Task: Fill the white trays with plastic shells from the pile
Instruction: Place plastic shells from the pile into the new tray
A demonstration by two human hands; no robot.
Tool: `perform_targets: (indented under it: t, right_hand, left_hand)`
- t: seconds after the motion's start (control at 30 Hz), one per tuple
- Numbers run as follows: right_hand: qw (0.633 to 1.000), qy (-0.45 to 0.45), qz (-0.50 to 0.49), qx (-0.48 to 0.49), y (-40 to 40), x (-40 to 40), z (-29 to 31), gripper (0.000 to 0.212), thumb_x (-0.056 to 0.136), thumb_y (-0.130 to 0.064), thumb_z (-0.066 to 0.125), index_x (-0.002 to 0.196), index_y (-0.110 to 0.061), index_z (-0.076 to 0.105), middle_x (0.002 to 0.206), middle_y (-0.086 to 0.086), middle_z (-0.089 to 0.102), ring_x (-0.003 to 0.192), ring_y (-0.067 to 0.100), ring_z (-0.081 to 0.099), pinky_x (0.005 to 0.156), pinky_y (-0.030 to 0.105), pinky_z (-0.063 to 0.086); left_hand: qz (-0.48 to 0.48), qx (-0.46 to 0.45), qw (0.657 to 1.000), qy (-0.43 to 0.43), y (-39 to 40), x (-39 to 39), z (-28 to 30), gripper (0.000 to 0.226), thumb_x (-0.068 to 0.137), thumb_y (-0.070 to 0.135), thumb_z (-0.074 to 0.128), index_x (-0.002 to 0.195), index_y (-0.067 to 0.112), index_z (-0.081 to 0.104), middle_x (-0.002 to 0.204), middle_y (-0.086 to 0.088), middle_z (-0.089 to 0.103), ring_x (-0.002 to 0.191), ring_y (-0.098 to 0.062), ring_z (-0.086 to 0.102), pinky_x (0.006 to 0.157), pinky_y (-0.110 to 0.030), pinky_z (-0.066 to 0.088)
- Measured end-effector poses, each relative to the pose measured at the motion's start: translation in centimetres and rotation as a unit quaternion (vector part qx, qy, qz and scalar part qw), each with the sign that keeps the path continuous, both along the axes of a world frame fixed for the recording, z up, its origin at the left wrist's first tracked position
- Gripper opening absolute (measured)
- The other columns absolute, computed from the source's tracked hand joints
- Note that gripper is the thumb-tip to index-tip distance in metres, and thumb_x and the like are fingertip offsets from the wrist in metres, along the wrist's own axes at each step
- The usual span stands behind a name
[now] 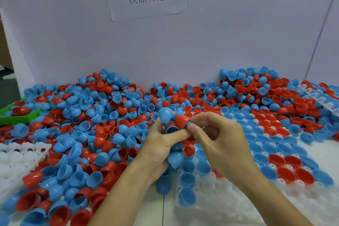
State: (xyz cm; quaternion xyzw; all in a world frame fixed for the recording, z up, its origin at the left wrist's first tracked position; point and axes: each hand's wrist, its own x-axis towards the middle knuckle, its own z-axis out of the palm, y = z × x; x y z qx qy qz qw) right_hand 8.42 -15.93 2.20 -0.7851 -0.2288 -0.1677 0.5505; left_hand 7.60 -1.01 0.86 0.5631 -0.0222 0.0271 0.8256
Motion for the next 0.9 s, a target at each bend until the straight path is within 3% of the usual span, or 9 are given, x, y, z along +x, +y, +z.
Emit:
perform_targets:
  t: [0.1, 0.17, 0.27, 0.43, 0.6, 0.9]
  right_hand:
    - [1.000, 0.011, 0.009, 0.025, 0.0, 0.0, 0.0, 0.006, 0.088, -0.019, 0.073, 0.086, -0.024, 0.076, 0.075, -0.014, 0.073, 0.069, 0.010, 0.070, 0.065, 0.028, 0.059]
    - [0.999, 0.017, 0.015, 0.038, 0.1, -0.1, 0.1, 0.007, 0.088, -0.019, 0.073, 0.085, -0.025, 0.076, 0.074, -0.015, 0.073, 0.069, 0.007, 0.070, 0.064, 0.024, 0.058]
    - [0.998, 0.020, 0.015, 0.050, 0.1, -0.2, 0.1, 0.008, 0.088, -0.021, 0.073, 0.083, -0.027, 0.075, 0.074, -0.016, 0.073, 0.069, 0.005, 0.070, 0.063, 0.018, 0.056]
    - [0.998, 0.020, 0.004, 0.054, 0.1, -0.1, -0.1, 0.010, 0.091, -0.022, 0.070, 0.085, -0.027, 0.074, 0.075, -0.016, 0.073, 0.067, 0.007, 0.070, 0.063, 0.021, 0.057]
    - [0.998, 0.029, -0.005, 0.052, 0.1, 0.2, -0.5, 0.007, 0.092, -0.023, 0.068, 0.089, -0.029, 0.071, 0.073, -0.015, 0.072, 0.066, 0.006, 0.070, 0.062, 0.020, 0.058]
    - [0.998, 0.031, -0.013, 0.051, 0.1, 0.5, -0.9, 0.007, 0.094, -0.024, 0.066, 0.096, -0.031, 0.068, 0.070, -0.012, 0.072, 0.064, 0.007, 0.069, 0.060, 0.023, 0.058]
  left_hand:
    - [-0.010, -0.001, 1.000, 0.001, 0.2, -0.1, 0.2, 0.034, 0.064, 0.020, 0.088, 0.095, 0.022, 0.074, 0.101, -0.016, 0.074, 0.088, -0.033, 0.074, 0.060, -0.037, 0.058]
    - [-0.018, -0.007, 1.000, 0.002, 0.2, -0.2, 0.2, 0.032, 0.065, 0.020, 0.087, 0.095, 0.021, 0.075, 0.100, -0.016, 0.074, 0.087, -0.031, 0.074, 0.058, -0.035, 0.057]
    - [-0.023, -0.022, 0.999, 0.013, 0.2, -0.2, 0.0, 0.041, 0.074, 0.017, 0.084, 0.111, 0.011, 0.068, 0.108, -0.020, 0.072, 0.094, -0.035, 0.073, 0.061, -0.038, 0.058]
    - [-0.042, -0.057, 0.997, 0.012, 0.2, -0.4, 0.1, 0.030, 0.079, 0.017, 0.079, 0.106, 0.010, 0.068, 0.093, -0.014, 0.073, 0.077, -0.025, 0.073, 0.051, -0.031, 0.055]
    - [-0.049, -0.075, 0.996, 0.012, 0.3, -0.2, -0.1, 0.030, 0.081, 0.019, 0.075, 0.110, 0.015, 0.069, 0.105, -0.018, 0.073, 0.086, -0.030, 0.074, 0.054, -0.035, 0.057]
    - [-0.058, -0.066, 0.996, 0.015, 0.3, -0.1, -0.4, 0.041, 0.083, 0.024, 0.069, 0.118, 0.003, 0.064, 0.092, -0.016, 0.073, 0.074, -0.027, 0.073, 0.052, -0.032, 0.056]
